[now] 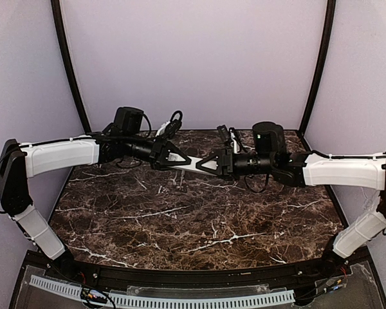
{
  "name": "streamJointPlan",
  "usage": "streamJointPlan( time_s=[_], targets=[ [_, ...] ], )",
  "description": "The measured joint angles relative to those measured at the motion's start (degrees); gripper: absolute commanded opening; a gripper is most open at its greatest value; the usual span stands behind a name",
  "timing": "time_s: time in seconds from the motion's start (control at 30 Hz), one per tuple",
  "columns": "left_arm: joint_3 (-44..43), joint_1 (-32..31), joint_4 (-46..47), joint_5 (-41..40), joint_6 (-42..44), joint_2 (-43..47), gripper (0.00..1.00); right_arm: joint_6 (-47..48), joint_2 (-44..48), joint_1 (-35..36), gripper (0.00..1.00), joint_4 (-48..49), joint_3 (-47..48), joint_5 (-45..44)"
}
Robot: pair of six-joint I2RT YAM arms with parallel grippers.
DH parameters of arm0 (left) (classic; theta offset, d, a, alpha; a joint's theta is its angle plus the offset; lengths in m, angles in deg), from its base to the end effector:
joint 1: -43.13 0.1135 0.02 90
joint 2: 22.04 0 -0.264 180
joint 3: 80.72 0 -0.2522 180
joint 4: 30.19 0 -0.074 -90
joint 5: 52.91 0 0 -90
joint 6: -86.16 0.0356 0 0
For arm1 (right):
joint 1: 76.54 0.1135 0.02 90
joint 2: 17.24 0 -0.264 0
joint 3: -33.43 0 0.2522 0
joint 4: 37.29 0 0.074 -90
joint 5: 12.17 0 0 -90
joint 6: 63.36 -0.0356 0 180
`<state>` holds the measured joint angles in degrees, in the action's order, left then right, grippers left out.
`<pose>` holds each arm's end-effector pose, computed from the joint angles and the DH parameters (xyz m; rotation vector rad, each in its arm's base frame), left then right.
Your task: Unload the batteries from the remote control
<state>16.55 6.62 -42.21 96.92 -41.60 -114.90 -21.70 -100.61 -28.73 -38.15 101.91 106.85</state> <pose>0.2763 -0.2428 0.2982 0.7833 2.0915 -1.8011 0.2118 0.2594 0.2824 -0.4037 2.1125 1.5537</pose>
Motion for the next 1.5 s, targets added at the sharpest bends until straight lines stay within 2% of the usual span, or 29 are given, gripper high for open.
streamJointPlan(
  time_s=[0.17,0.5,0.57,0.73,0.83,0.93,1.5],
  targets=[
    [0.0,0.6,0.5,2.0,-0.1,0.0,0.00,0.1,0.0,-0.1,0.28,1.6,-0.2,1.8],
    [1.3,1.1,5.1,5.3,-1.9,0.5,0.00,-0.5,0.5,-0.2,0.21,4.8,-0.5,5.0],
    [1.6,1.1,5.7,5.6,-2.1,0.6,0.00,-0.7,0.5,-0.2,0.25,5.4,-0.7,5.4],
    [1.7,0.9,6.6,5.0,-3.3,0.6,0.00,-0.7,0.4,-0.1,0.56,5.5,-0.7,5.3],
    [1.7,0.2,6.9,4.2,-3.7,0.6,0.00,-1.2,0.3,0.0,0.65,4.6,-0.7,4.8],
    [1.7,-0.1,7.0,3.7,-4.0,0.6,0.00,-1.2,0.3,0.2,0.68,4.2,-0.7,4.2],
    [1.7,-0.1,6.7,2.3,-4.0,0.6,0.00,-0.1,3.6,0.2,0.69,-4.1,0.0,-3.7]
  ],
)
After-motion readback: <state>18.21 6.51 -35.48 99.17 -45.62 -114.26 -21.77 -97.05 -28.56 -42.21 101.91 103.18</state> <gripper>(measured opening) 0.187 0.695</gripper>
